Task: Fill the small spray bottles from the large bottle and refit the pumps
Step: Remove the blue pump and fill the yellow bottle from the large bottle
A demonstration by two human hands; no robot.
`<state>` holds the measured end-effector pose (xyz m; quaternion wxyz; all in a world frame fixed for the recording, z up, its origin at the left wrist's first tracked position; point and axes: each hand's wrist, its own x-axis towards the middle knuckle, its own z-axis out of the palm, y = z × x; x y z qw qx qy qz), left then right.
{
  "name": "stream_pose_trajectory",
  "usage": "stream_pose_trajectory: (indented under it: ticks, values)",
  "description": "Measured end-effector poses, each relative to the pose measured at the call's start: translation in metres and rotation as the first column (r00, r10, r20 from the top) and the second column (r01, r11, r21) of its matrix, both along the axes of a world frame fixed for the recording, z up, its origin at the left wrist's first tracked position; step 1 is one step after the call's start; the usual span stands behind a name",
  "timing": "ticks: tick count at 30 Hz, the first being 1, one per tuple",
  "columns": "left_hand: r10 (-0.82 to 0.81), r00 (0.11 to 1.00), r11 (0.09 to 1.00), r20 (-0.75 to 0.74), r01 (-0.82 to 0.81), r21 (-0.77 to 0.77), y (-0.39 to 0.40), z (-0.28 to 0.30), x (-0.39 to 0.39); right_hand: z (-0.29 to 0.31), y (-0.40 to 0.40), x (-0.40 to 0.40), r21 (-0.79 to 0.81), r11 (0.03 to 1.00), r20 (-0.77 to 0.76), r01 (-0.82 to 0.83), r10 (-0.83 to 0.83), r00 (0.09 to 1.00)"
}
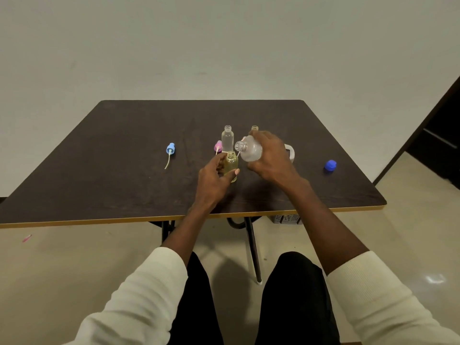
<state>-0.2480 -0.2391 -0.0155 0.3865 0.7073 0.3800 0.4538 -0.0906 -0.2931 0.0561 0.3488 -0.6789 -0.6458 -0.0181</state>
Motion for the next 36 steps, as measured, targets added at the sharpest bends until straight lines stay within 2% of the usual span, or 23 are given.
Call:
stream_pose_trajectory:
  ticks: [4, 11, 36]
  values:
    - [-0.005, 1.0, 1.0, 0.024, 0.005, -0.008, -0.0005, 0.0009, 0.0004, -0.0003, 0.0019, 0.0002, -0.029, 1.0, 0.072, -0.005, 0.007, 0.997]
    - [0.019, 0.999, 1.0, 0.045, -0.018, -0.025, 0.0012, 0.0014, 0.002, 0.001, 0.0047, 0.0001, -0.067, 0.998, 0.111, -0.012, 0.02, 0.994]
    - [0.088, 0.996, 0.996, 0.029, -0.089, 0.011, -0.0008, 0.0008, -0.0005, 0.0044, 0.0033, 0.0009, -0.05, 0.999, 0.264, -0.013, 0.026, 0.964]
